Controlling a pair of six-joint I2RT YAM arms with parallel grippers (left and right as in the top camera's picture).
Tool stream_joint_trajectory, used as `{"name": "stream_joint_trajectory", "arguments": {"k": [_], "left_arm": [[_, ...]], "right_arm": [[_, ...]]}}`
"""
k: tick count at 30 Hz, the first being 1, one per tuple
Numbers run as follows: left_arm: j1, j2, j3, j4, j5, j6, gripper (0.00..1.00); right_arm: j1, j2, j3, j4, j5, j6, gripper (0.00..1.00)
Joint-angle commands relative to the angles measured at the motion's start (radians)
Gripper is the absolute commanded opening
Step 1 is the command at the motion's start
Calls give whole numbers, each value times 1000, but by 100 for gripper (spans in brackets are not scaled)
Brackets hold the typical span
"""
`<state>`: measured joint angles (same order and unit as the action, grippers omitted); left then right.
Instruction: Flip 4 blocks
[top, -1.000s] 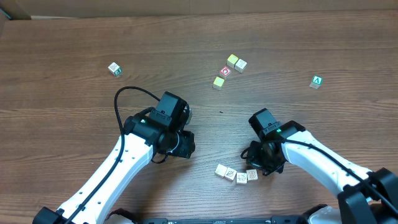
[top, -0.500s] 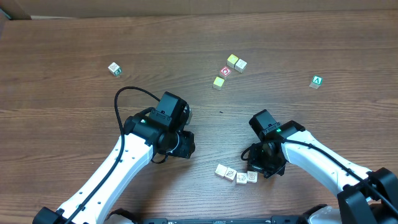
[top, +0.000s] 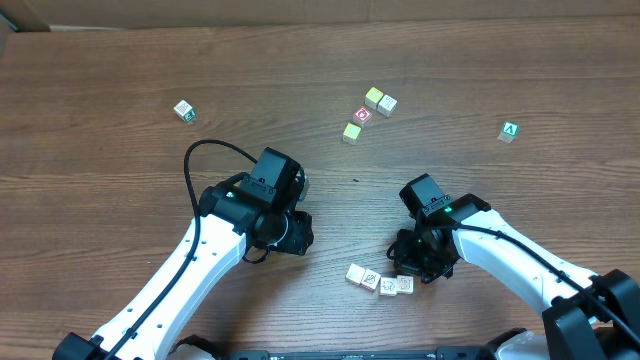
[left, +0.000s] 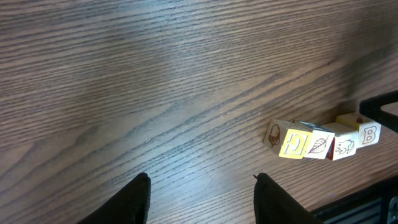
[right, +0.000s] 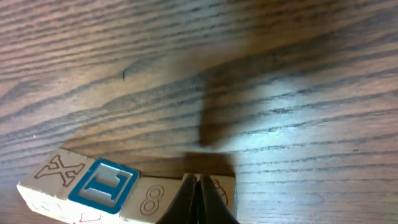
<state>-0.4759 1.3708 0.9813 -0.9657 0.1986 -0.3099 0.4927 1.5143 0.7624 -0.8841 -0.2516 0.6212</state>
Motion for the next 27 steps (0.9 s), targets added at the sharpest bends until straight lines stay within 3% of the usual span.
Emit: {"name": "stream_joint_trajectory", "arguments": {"k": [1,27], "left_arm": [[4,2,-11,-3,13,18,46],[4,2,-11,-2,12,18,46]], "right_arm": [[6,2,-6,-15,-16,-12,4],[6,2,-6,-19,-45,-45,4]]}}
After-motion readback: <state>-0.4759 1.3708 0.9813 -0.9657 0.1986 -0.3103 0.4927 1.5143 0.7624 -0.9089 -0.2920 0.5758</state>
